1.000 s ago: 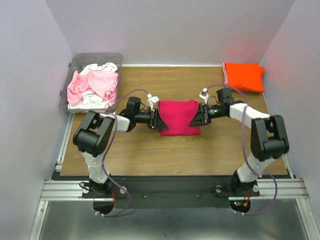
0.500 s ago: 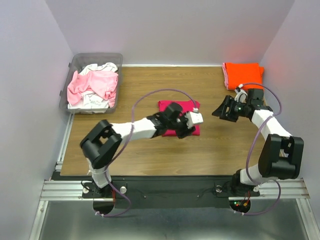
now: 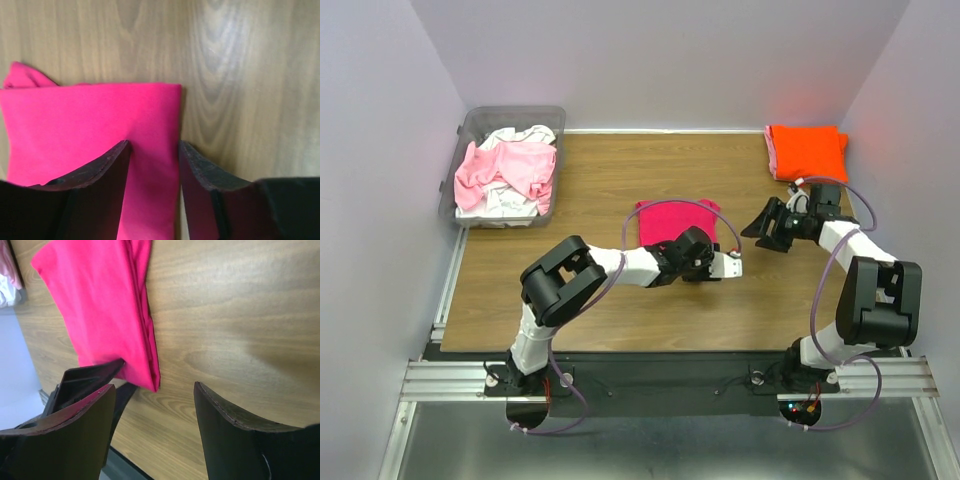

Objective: Fold and stack the t-shirts
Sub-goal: Neatly place the folded tshirt to the corner

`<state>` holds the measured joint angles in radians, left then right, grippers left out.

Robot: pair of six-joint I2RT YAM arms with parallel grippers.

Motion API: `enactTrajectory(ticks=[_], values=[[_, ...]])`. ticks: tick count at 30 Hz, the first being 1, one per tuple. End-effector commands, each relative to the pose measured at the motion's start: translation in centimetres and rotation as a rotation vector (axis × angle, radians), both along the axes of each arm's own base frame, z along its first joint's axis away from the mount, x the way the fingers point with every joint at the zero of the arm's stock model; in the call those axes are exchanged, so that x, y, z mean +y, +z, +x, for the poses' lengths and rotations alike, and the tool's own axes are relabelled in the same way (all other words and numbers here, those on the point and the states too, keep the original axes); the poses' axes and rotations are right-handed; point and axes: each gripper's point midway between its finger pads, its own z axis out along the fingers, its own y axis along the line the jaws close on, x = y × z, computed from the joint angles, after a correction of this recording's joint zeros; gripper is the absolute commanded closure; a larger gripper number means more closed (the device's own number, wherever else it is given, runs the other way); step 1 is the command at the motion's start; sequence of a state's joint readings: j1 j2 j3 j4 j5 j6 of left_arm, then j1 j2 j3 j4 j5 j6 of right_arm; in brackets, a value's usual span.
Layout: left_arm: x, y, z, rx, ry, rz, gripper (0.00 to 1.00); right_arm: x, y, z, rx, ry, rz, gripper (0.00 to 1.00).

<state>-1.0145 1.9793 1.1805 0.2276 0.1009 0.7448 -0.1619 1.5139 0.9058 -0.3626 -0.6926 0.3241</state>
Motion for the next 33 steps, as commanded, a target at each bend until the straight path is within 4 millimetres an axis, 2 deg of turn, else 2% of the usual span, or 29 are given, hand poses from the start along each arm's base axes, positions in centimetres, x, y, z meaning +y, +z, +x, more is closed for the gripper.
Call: enactTrajectory(ticks=[1,3,4,6,9,10,11,12,16,25,28,30,33], values=[[-0.2,-0.8,1.3,-0.057,0.003,0.038,0.54,0.6,-0.1,0.4,-0.026,0.005,0.042,0.3],[-0.5,-0.8,1.1,-0.042,-0.013,0.028,0.65,0.6,-0.4,0.6,-0.005,-0.024,0.055,0.3],[-0.6,-0.3,1.0,-0.035,-0.01,0.01,0.77,0.5,-0.6,0.7,0.005,-0.04,0.058,0.29],[-1.1,1.3,0.9,0.029,-0.002,-0.065,0.89,0.4,-1.4,1.1,0.025,-0.085,0.074,0.28],[-1.6,4.0,1.5,0.143,0.011,-0.186,0.97,1.2,-2.0,1.0,0.009,-0.109,0.149,0.24],[-1.8,5.4,1.8,0.193,0.033,-0.237,1.0,1.3,-1.2,2.2,-0.073,-0.113,0.166,0.22],[-1.7,6.1,2.0,0.238,0.031,-0.271,1.0,2.0,-1.5,1.9,-0.054,-0.132,0.201,0.21],[-1.8,7.2,2.2,0.27,0.046,-0.307,1.0,2.3,-1.2,2.6,-0.097,-0.128,0.208,0.2],[-2.2,8.7,2.4,0.3,0.031,-0.344,1.0,4.5,-1.6,3.5,-0.094,-0.112,0.265,0.18],[-2.6,9.6,2.2,0.341,0.019,-0.364,1.0,8.7,-0.7,4.6,-0.111,-0.066,0.353,0.17],[-2.7,10.4,2.2,0.352,0.017,-0.39,1.0,9.2,-2.4,5.0,-0.076,-0.084,0.331,0.19],[-2.8,11.2,2.0,0.362,0.005,-0.411,1.0,9.3,-4.3,5.3,-0.025,-0.107,0.323,0.22],[-3.1,11.6,1.8,0.381,-0.002,-0.428,1.0,9.2,-5.3,6.7,-0.014,-0.121,0.321,0.28]])
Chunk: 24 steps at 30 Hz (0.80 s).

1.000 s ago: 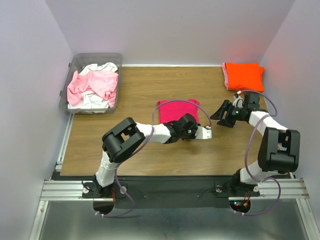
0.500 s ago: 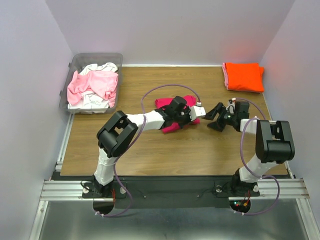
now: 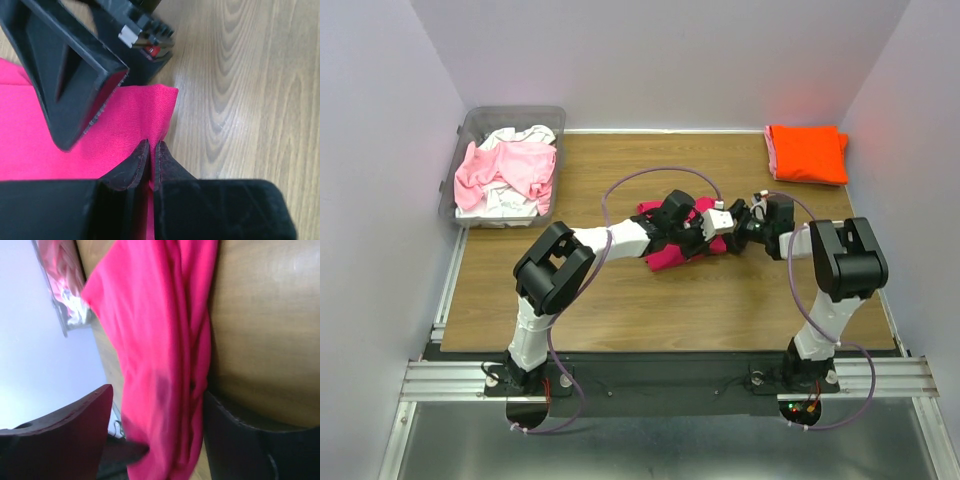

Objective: Fold and stack the t-shirts
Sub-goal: Neatly place the folded tshirt to the corner

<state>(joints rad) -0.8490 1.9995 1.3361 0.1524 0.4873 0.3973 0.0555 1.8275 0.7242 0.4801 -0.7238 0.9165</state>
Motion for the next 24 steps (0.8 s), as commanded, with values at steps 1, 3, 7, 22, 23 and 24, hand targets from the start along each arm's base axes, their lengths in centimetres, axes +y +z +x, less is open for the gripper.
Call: enactTrajectory(ticks=[1,3,7,22,23,24], values=[[-1.8,7.7,-0.1,-0.048,-0.035,-0.163,1.0,-0.1,-1.5,2.9,-0.01,-0.049,-0.021,0.31],[-1.9,7.6,-0.3,-0.037,-0.037,-0.167,1.0,-0.3,-1.7,3.9,-0.018,-0.075,-0.029,0.33],[-2.0,7.6,-0.1,-0.036,-0.031,-0.173,1.0,-0.4,-1.3,5.7,-0.065,-0.118,-0.026,0.4],[-2.0,7.9,2.2,-0.013,-0.006,-0.213,0.97,0.4,-2.1,8.1,-0.165,-0.12,-0.135,0.99],[-1.9,8.0,2.1,-0.009,-0.011,-0.211,0.9,0.2,-2.1,8.3,-0.164,-0.109,-0.154,0.99],[-1.8,8.1,1.9,-0.002,-0.015,-0.21,0.77,0.2,-1.1,9.2,-0.224,-0.082,-0.191,0.99]])
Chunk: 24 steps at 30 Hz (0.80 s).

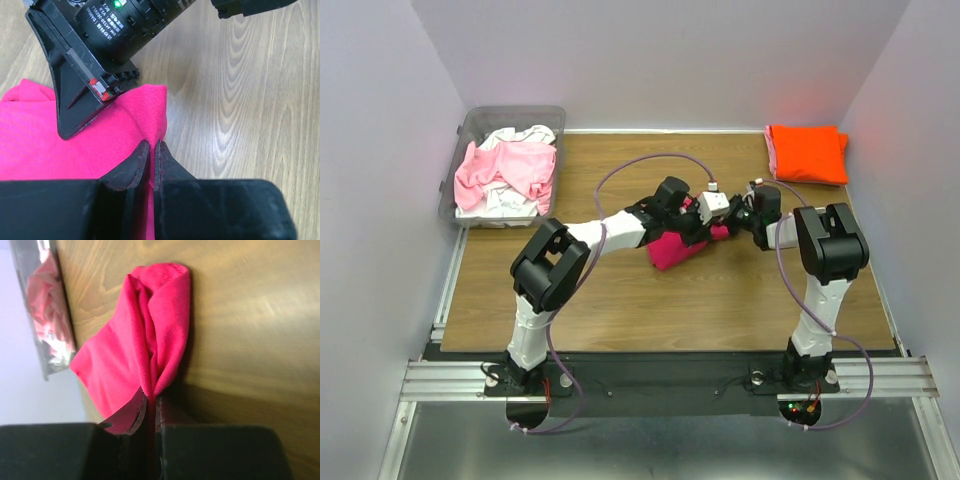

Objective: Fold and stack the t-shirts
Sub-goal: Neatly place the folded tshirt to the corner

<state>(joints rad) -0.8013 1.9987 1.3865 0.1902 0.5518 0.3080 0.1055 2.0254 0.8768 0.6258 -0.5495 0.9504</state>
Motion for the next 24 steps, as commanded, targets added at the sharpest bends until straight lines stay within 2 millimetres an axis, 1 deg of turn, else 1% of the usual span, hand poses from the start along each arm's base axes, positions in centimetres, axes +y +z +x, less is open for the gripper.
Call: enactTrajectory(ticks=[1,2,3,4,5,6,7,8,9,10,11,12,13,14,15,16,17,18,19,21,22,24], values=[[-1.1,5.6,-0.4,-0.05,-0.053,-0.106,0.71,-0.4,1.7,3.4,-0.16,0.045,-0.169,0.99],[-0.4,5.0,-0.8,-0.033,-0.052,-0.082,0.67,-0.6,1.8,3.3,-0.148,0.062,-0.205,0.99],[0.4,5.7,-1.0,-0.031,-0.045,-0.078,0.6,-0.8,3.3,4.6,-0.227,0.093,-0.274,0.99],[1.4,5.0,-1.2,-0.013,-0.033,-0.061,0.59,-1.3,3.2,4.6,-0.212,0.11,-0.323,1.0],[2.1,5.0,-1.2,-0.01,-0.025,-0.057,0.57,-1.6,3.9,5.0,-0.241,0.12,-0.365,0.99],[2.8,5.1,-1.3,-0.004,-0.015,-0.053,0.56,-2.4,4.3,5.8,-0.287,0.131,-0.444,1.0],[4.4,5.1,-1.0,0.011,0.012,-0.039,0.55,-2.8,5.2,6.5,-0.303,0.131,-0.483,0.99],[5.1,5.0,-1.0,0.016,0.024,-0.029,0.55,-3.3,5.9,7.2,-0.325,0.12,-0.529,0.99],[6.0,5.6,-0.8,0.016,0.04,-0.03,0.55,-3.7,6.0,7.6,-0.359,0.144,-0.588,0.99],[6.9,5.2,-0.9,0.033,0.053,-0.011,0.55,-4.0,7.3,8.5,-0.39,0.144,-0.619,0.99],[8.1,4.6,-0.5,0.048,0.084,0.008,0.55,-4.4,7.6,9.0,-0.405,0.143,-0.655,0.99],[8.8,4.8,-0.6,0.049,0.095,0.017,0.54,-4.8,7.5,9.3,-0.423,0.168,-0.71,0.99],[9.4,4.6,-0.8,0.061,0.105,0.032,0.53,-5.0,8.0,9.9,-0.444,0.171,-0.742,1.0],[9.9,4.2,-1.0,0.069,0.113,0.046,0.52,-5.4,8.5,10.5,-0.465,0.174,-0.775,0.99],[10.4,4.1,-1.1,0.072,0.116,0.058,0.52,-6.0,10.0,11.8,-0.519,0.174,-0.831,0.99],[10.8,4.1,-1.5,0.079,0.118,0.072,0.51,-6.3,9.6,12.2,-0.512,0.183,-0.85,0.99],[11.0,4.1,-1.6,0.083,0.121,0.077,0.51,-6.7,10.1,12.8,-0.538,0.193,-0.889,0.99],[11.4,3.7,-1.7,0.087,0.141,0.091,0.51,-7.6,11.8,14.3,-0.582,0.179,-0.93,0.99],[11.7,3.9,-1.8,0.09,0.15,0.093,0.51,-7.9,11.3,14.6,-0.571,0.197,-0.943,0.99],[12.1,3.9,-1.9,0.086,0.165,0.101,0.51,-8.7,12.4,15.9,-0.598,0.192,-0.97,0.99],[12.2,4.3,-1.9,0.073,0.171,0.091,0.51,-9.6,14.6,17.1,-0.649,0.17,-1.002,0.99],[12.6,4.3,-2.1,0.067,0.184,0.095,0.51,-10.8,14.1,17.9,-0.626,0.179,-1.029,0.99]])
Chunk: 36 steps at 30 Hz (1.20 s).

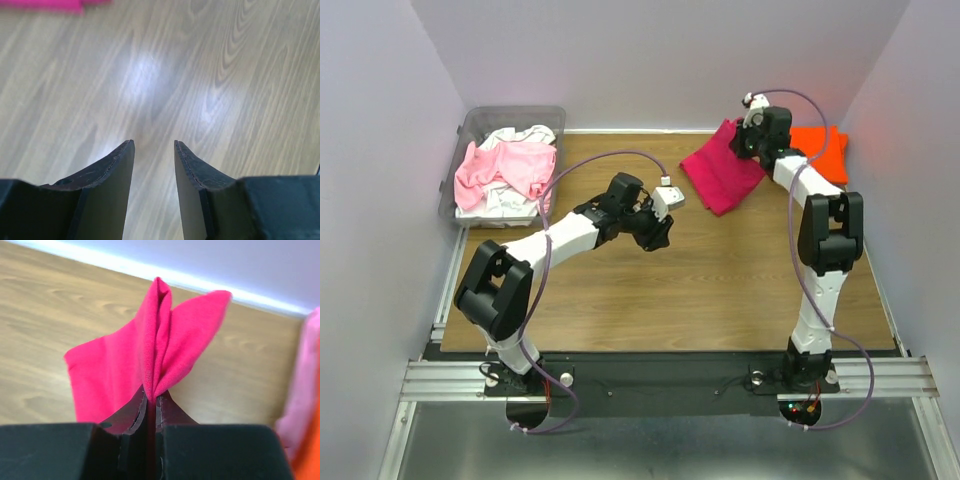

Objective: Fold and stack the t-shirts
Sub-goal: Neatly place the folded tshirt to the corner

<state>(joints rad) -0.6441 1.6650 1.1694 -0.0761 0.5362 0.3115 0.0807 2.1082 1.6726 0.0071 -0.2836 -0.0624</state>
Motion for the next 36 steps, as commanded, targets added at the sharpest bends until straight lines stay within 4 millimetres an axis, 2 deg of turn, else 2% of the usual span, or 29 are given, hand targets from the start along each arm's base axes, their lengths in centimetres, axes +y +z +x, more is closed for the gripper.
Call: enactTrajectory(ticks=[1,3,4,5,7,8,9,16,22,36], values=[[0.9,1.9,-0.8,-0.045,0.019,-0.007,0.51,-4.0,3.7,3.1,-0.113,-0.023,-0.149,0.99],[1.2,1.6,-0.9,-0.044,0.025,0.001,0.51,-4.9,3.3,4.0,-0.104,-0.031,-0.177,0.99],[1.3,1.6,-1.0,-0.045,0.023,0.003,0.51,-5.6,4.7,4.5,-0.128,-0.038,-0.197,0.99],[1.3,1.6,-1.1,-0.044,0.024,0.004,0.51,-6.3,4.3,5.0,-0.124,-0.042,-0.215,0.99],[1.4,1.5,-1.2,-0.044,0.022,0.004,0.51,-6.7,4.8,5.3,-0.132,-0.042,-0.235,0.99],[1.5,1.7,-1.2,-0.048,0.023,0.001,0.51,-6.6,5.9,5.6,-0.156,-0.042,-0.242,0.99],[1.4,1.7,-1.2,-0.048,0.022,0.001,0.51,-8.2,6.2,5.7,-0.159,-0.061,-0.253,0.99],[1.6,2.0,-1.0,-0.054,0.031,0.004,0.51,-10.5,9.2,5.7,-0.203,-0.082,-0.295,0.99],[1.5,2.1,-1.0,-0.05,0.03,0.001,0.51,-11.6,11.6,5.5,-0.236,-0.098,-0.304,0.99],[1.4,2.2,-1.1,-0.056,0.023,-0.004,0.5,-12.1,18.2,4.3,-0.34,-0.109,-0.283,0.99]])
